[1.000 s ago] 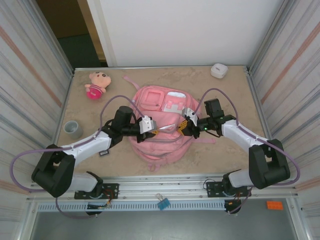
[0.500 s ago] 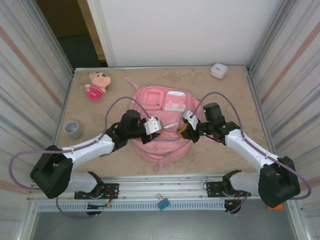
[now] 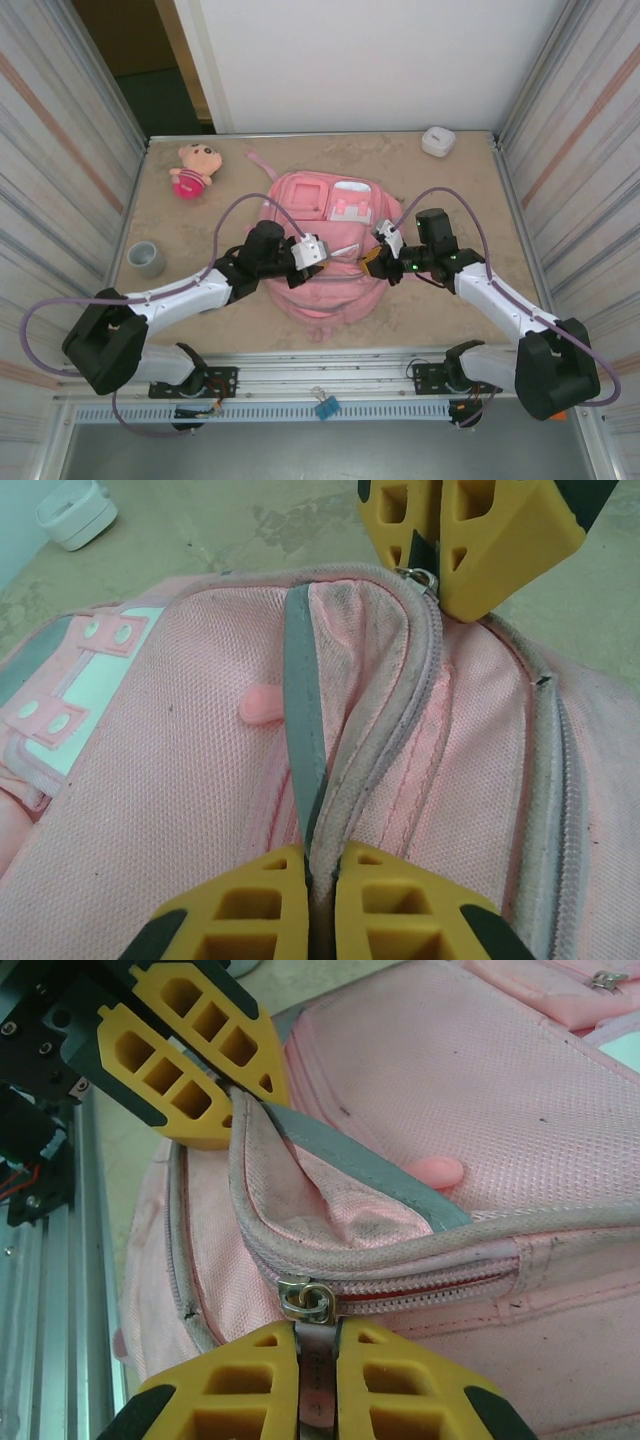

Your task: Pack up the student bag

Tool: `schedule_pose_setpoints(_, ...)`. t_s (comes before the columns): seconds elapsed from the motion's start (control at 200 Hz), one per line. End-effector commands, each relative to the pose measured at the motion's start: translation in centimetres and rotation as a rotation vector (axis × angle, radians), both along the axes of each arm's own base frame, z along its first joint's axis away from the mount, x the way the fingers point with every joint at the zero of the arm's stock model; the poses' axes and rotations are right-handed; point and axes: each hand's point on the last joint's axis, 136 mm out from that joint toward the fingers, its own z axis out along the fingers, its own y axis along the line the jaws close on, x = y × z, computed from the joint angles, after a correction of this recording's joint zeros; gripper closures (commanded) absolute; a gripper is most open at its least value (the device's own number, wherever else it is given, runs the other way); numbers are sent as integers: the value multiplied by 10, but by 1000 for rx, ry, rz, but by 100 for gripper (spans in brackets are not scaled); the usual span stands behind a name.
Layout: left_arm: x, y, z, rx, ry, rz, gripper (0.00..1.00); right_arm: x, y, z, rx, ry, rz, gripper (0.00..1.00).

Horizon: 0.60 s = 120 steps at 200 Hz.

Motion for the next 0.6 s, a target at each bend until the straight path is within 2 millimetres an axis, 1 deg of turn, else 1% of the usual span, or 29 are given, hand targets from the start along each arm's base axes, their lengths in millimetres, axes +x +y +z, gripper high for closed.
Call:
schedule_pose_setpoints(0.0,25,-10,49,-115,-116,62,100,-13,5,13,60,19,46,89)
schedule_pose_setpoints(0.15,27,-14,54,-132,-116,74,100,-18,10,16,79,49,45,100)
schedule_pose_setpoints(0.261,33,-17,60,-148,-116,122,100,-24,25,20,76,54,44,100)
schedule_pose_setpoints(0.361,36,-25,62,-161,-114,140,99,-32,42,27,100,60,51,100)
schedule_pose_setpoints(0.461,33,-35,64,-171,-121,125,98,-29,52,26,111,86,-9,100)
schedule_pose_setpoints(0.536,32,-40,65,-178,-122,114,98,-26,54,24,119,119,-53,92)
schedule_pose_setpoints(0.596,31,-40,65,-176,-123,112,98,-21,50,22,117,144,-105,85)
